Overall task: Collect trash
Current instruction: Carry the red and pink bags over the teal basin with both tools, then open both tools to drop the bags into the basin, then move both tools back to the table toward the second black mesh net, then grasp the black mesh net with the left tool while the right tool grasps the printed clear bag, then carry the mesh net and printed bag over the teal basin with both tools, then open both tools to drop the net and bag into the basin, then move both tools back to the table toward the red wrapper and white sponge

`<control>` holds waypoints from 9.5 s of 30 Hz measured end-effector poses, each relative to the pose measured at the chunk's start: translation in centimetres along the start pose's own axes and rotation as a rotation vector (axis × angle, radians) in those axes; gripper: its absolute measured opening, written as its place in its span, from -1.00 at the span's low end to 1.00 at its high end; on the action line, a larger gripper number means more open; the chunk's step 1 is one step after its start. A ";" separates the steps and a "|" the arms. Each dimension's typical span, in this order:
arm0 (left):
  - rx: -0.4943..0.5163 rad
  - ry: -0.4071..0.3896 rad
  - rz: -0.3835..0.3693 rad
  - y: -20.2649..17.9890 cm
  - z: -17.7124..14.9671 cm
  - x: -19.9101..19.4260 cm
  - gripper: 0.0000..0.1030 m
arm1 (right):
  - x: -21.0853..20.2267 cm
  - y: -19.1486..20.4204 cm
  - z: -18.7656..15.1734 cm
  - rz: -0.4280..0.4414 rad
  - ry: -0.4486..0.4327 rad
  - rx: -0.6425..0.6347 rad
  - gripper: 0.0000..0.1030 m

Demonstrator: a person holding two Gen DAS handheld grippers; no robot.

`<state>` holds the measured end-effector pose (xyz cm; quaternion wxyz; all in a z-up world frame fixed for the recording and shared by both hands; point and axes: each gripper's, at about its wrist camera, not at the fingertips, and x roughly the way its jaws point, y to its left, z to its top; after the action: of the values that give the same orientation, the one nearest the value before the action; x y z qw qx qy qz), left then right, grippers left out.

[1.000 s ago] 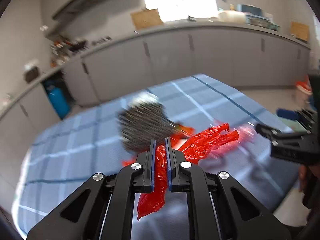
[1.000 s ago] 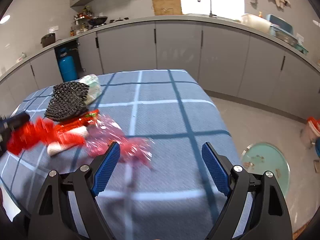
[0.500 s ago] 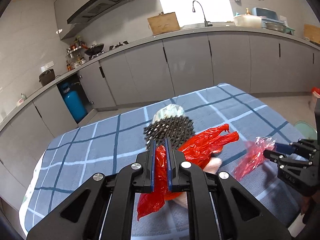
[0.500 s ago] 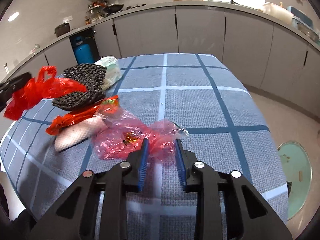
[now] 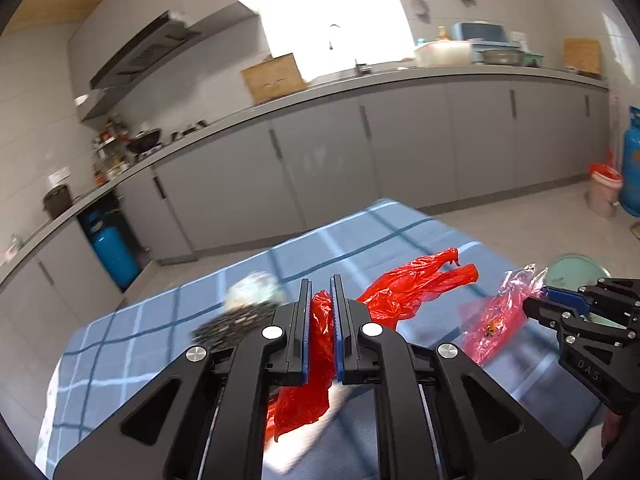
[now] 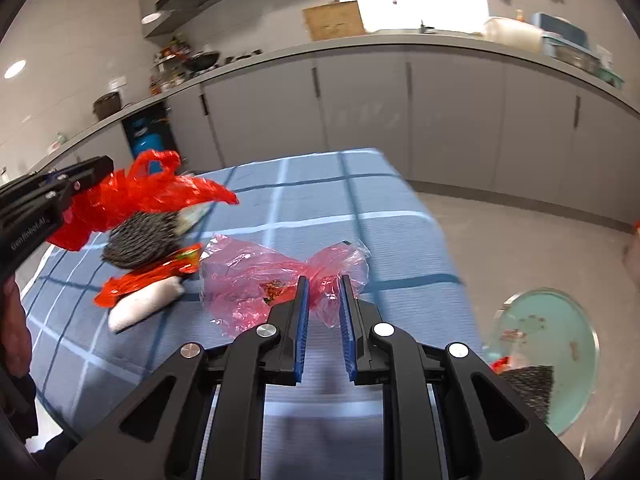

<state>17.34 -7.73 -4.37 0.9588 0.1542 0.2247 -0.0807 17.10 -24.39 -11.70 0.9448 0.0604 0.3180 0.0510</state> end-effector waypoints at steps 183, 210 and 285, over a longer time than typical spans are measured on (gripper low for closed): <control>-0.282 0.072 0.245 14.7 -4.5 2.3 -0.81 | 8.5 11.2 7.2 0.175 0.066 -0.029 -0.59; -0.055 -0.052 -0.119 -3.4 3.1 1.3 -0.81 | -0.4 -8.9 4.0 -0.108 -0.054 0.196 -0.59; 0.045 0.158 0.085 2.6 -4.6 6.2 0.62 | 0.1 -7.8 -1.6 -0.095 0.068 0.232 0.70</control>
<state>21.58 -4.32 -10.44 0.9368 0.1911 0.2912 -0.0323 16.61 -31.95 -14.16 0.9215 0.1523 0.3560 -0.0287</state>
